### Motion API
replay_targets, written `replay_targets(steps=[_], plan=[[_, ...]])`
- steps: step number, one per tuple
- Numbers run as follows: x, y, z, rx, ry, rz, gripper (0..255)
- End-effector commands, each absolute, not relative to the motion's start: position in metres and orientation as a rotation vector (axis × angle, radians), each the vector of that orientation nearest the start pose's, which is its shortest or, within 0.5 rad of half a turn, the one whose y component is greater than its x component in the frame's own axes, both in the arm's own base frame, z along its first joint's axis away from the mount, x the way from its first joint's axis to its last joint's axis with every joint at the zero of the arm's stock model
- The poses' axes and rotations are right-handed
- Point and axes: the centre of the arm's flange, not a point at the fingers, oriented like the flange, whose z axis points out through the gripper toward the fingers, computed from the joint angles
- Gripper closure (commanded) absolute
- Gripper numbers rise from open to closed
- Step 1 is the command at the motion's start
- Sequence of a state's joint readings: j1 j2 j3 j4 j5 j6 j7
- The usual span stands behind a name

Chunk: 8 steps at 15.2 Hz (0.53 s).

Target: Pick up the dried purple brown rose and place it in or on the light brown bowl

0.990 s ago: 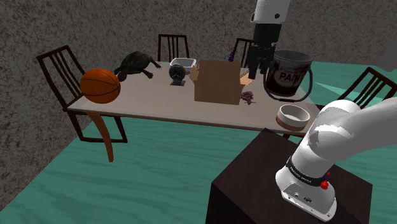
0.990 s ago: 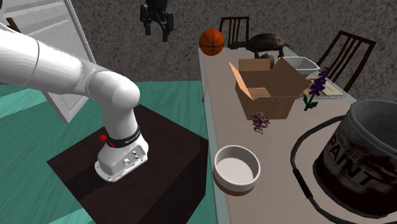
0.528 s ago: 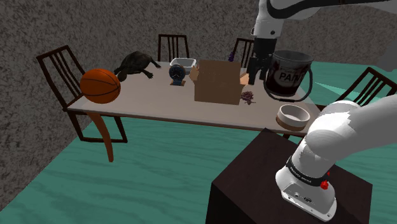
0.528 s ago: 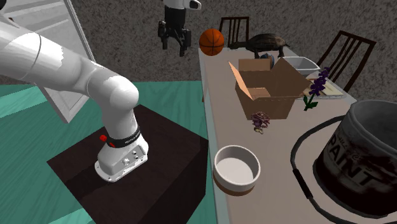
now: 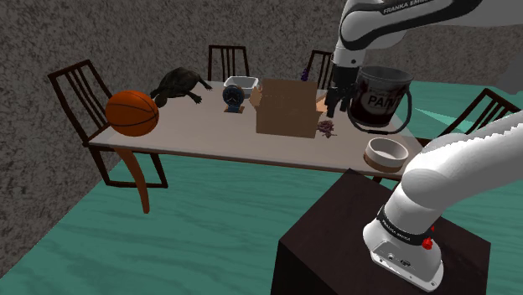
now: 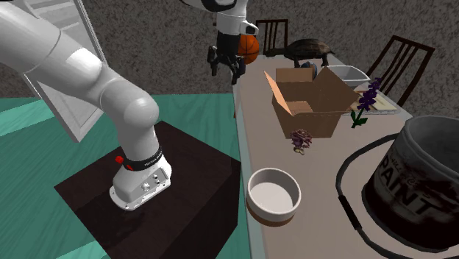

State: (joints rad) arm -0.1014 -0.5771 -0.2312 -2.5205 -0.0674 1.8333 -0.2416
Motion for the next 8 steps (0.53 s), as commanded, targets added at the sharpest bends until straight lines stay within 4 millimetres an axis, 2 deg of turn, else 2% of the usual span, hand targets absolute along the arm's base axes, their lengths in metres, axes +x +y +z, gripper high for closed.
replay_targets(steps=[1,8], plan=[[0.347,-0.145,0.440,-3.051,0.048,0.147,0],[0.370,-0.213,0.386,-3.063,0.082,0.137,0]])
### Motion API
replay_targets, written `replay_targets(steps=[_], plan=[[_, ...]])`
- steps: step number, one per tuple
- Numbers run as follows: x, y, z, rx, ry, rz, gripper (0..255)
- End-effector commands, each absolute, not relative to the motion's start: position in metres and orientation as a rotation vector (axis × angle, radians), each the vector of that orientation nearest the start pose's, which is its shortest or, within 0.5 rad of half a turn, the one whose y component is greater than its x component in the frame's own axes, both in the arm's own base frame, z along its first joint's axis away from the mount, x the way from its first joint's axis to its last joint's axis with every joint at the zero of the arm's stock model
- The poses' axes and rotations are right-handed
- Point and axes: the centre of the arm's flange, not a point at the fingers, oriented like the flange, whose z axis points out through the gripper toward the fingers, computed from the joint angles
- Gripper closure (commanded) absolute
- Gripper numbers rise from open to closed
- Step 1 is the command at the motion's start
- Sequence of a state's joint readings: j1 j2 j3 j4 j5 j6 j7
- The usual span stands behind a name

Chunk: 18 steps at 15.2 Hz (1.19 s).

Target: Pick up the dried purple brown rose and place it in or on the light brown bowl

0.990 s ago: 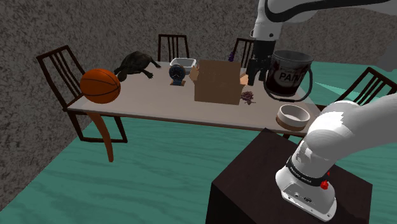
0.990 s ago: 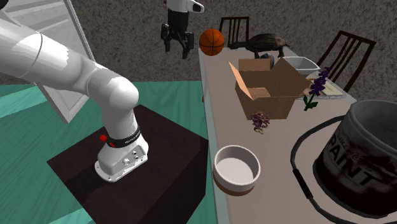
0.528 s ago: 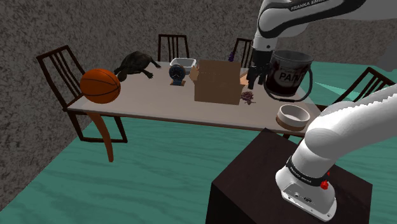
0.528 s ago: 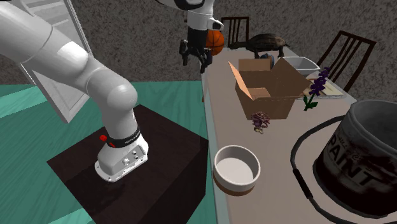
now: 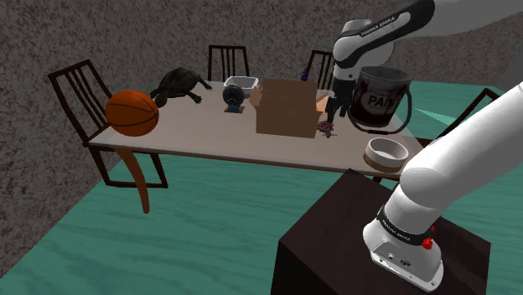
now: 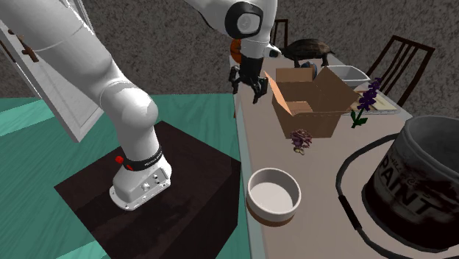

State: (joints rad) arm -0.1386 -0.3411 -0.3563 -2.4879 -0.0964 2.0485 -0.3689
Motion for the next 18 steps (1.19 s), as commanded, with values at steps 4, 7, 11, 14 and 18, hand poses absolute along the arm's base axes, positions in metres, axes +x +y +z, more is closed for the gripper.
replay_targets(steps=[4,7,11,14,18], plan=[[0.383,-0.253,0.356,-3.070,0.102,0.130,0],[0.393,-0.283,0.333,-3.075,0.117,0.126,0],[0.405,-0.323,0.303,-3.081,0.136,0.119,0],[0.414,-0.354,0.281,-3.086,0.151,0.115,0],[0.425,-0.395,0.252,-3.092,0.171,0.108,0]])
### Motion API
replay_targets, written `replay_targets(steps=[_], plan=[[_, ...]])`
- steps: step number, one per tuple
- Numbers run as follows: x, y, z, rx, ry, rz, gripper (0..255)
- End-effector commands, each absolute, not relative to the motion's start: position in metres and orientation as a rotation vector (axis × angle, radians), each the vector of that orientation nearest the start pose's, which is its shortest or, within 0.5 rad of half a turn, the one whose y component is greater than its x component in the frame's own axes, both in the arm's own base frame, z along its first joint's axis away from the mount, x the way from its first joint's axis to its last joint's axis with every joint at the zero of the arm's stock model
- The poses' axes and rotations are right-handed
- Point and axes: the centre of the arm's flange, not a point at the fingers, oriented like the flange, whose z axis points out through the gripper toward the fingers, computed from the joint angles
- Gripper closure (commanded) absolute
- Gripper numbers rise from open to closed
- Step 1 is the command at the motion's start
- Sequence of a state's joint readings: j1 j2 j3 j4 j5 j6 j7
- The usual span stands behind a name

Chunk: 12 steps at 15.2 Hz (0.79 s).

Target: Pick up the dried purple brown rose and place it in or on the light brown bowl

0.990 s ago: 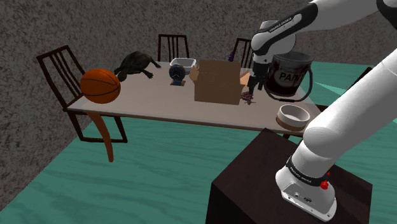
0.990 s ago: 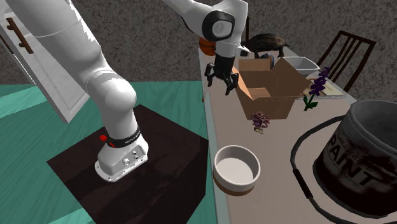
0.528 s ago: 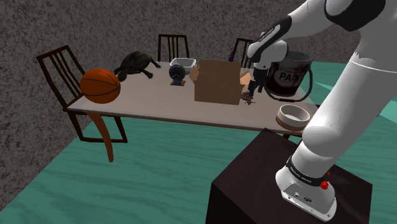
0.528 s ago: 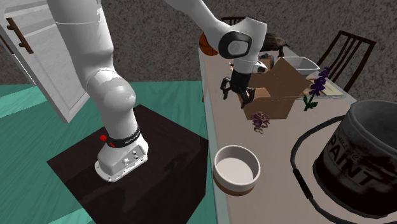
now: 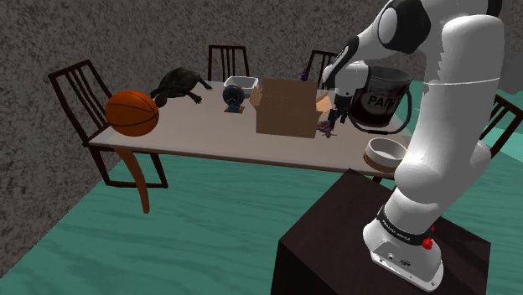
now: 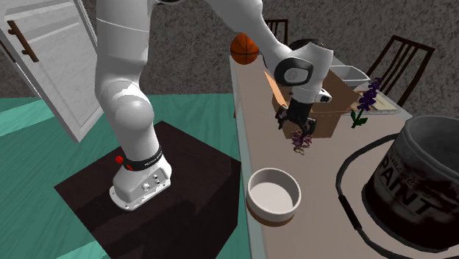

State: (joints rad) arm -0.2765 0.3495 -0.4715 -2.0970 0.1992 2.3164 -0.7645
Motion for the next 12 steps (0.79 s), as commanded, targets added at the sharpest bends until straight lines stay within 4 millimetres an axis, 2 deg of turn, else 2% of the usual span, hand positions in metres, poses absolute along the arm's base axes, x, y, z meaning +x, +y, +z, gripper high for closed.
replay_targets(steps=[1,3,4,11,12], plan=[[0.428,-0.405,0.244,-3.093,0.176,0.107,0],[0.434,-0.426,0.230,-3.096,0.186,0.104,0],[0.434,-0.427,0.230,-3.097,0.186,0.104,0],[0.431,-0.425,0.190,-3.097,0.186,0.104,0],[0.431,-0.425,0.190,-3.096,0.186,0.104,0]])
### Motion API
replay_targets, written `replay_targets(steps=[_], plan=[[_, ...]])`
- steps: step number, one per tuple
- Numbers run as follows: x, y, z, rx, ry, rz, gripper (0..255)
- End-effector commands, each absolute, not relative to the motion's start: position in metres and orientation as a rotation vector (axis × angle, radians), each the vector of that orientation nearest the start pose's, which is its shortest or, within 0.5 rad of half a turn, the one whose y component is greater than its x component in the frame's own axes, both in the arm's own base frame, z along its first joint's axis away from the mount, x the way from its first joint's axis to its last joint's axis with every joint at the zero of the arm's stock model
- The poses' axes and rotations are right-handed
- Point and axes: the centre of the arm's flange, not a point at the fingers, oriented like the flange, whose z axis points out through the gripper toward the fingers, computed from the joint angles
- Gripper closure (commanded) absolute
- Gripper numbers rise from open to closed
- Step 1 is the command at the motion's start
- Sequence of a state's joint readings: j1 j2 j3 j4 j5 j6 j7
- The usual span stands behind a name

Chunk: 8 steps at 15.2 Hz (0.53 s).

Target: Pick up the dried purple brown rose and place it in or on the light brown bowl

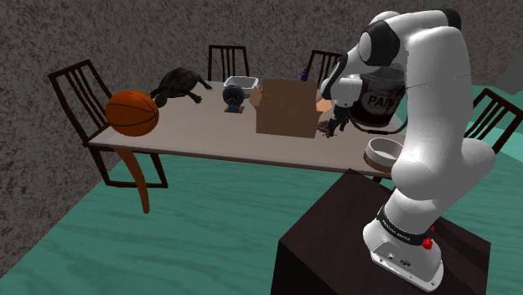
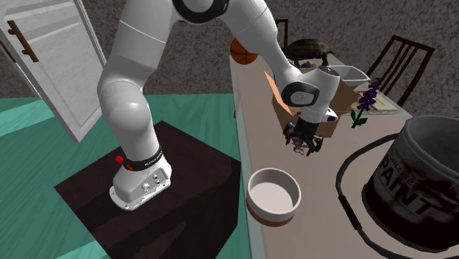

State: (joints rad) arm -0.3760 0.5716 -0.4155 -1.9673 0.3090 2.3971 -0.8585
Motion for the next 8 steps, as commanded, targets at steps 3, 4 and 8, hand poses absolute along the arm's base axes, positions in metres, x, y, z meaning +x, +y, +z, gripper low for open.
replay_targets(steps=[3,4,8], plan=[[0.4314,-0.4249,0.1898,-3.097,0.186,0.104,0],[0.4314,-0.4249,0.1898,-3.097,0.186,0.104,0],[0.4314,-0.4249,0.1899,-3.096,0.186,0.104,255]])
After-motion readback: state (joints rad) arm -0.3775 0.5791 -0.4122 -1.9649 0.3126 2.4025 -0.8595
